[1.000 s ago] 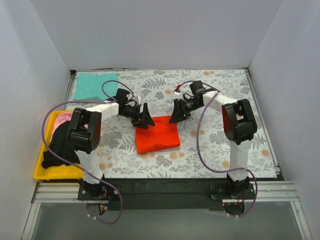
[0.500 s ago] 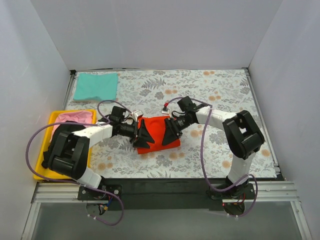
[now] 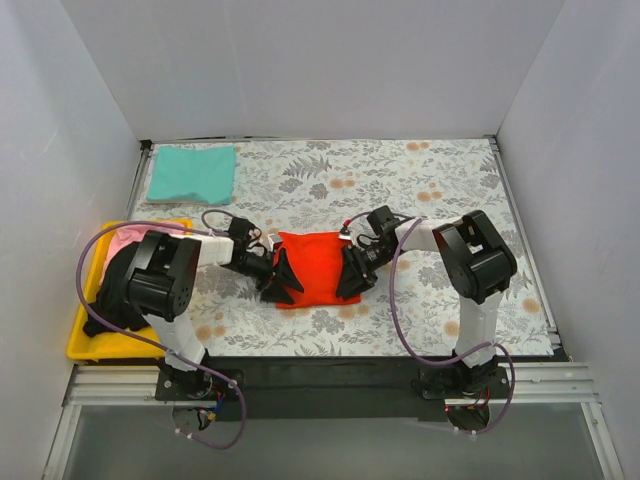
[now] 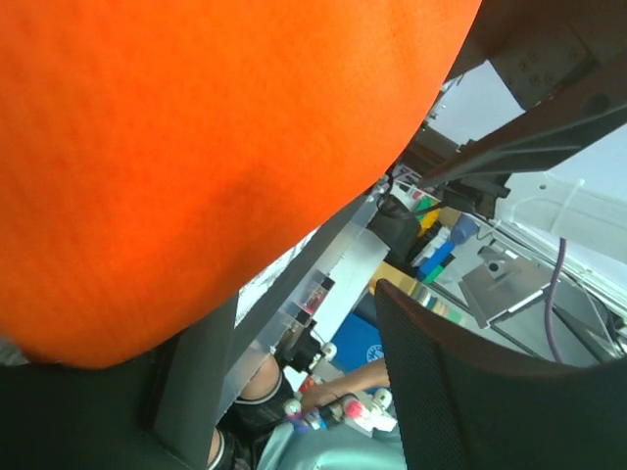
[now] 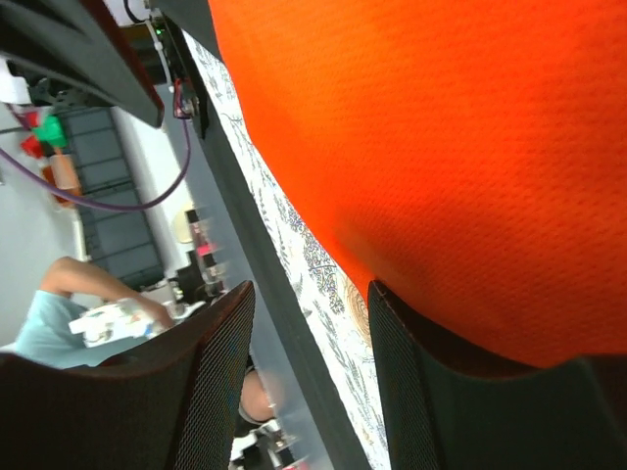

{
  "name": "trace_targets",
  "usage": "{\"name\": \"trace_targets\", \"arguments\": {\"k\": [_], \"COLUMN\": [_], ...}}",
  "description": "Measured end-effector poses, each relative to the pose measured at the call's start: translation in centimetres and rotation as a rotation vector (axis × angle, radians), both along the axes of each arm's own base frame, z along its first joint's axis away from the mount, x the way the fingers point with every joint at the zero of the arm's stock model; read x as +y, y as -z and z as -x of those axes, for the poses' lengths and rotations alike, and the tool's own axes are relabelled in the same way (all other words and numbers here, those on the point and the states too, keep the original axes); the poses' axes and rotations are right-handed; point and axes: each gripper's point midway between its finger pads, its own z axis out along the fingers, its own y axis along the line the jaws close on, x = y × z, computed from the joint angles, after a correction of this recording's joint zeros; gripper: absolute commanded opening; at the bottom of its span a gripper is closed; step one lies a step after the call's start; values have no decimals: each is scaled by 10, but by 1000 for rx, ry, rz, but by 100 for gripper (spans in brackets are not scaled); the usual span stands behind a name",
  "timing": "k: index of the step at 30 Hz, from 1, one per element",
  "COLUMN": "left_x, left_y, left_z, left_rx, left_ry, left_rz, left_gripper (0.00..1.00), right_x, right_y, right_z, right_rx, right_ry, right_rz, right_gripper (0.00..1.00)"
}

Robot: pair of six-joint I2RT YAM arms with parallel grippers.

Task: Fold and stack the t-shirts
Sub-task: Fold the tshirt

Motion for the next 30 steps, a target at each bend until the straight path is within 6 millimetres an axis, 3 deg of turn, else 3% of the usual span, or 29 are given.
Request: {"name": "trace_targets", "arguments": {"k": [3, 5, 9, 11, 14, 17, 22, 25, 28, 30], "left_x": [2, -1, -15, -20, -25, -27, -21, -8, 5, 9], "left_y": [-11, -32, -104, -136, -153, -132, -61, -22, 2, 7], "left_z": [-3, -20, -82, -103, -124, -139, -155, -160, -162, -164], "left_rx": [-35, -123, -472, -613, -707, -674, -522, -438, -374, -360], "left_ry": [41, 82, 124, 124, 115, 90, 21, -28, -68, -82], "left_rz": [32, 61, 134, 162, 179, 167, 103, 56, 20, 17], "left_gripper": [49, 48, 47, 46, 45, 45, 43, 43, 43, 41], "right_x": [0, 5, 26, 32, 32, 31, 29, 25, 19, 14], "right_y": [-11, -32, -99, -133, -154, -134, -59, -26, -4, 3], "right_z": [-4, -16, -71, -100, -130, -151, -160, -161, -164, -164], "right_rx": [-50, -111, -366, -487, -572, -558, -430, -378, -340, -314], "right_ry": [-7, -13, -1, 20, 49, 68, 75, 85, 108, 124], "right_rz": [-1, -18, -127, -178, -209, -185, -85, -37, -3, 3], "right_gripper": [52, 52, 49, 47, 46, 45, 44, 44, 44, 43]}}
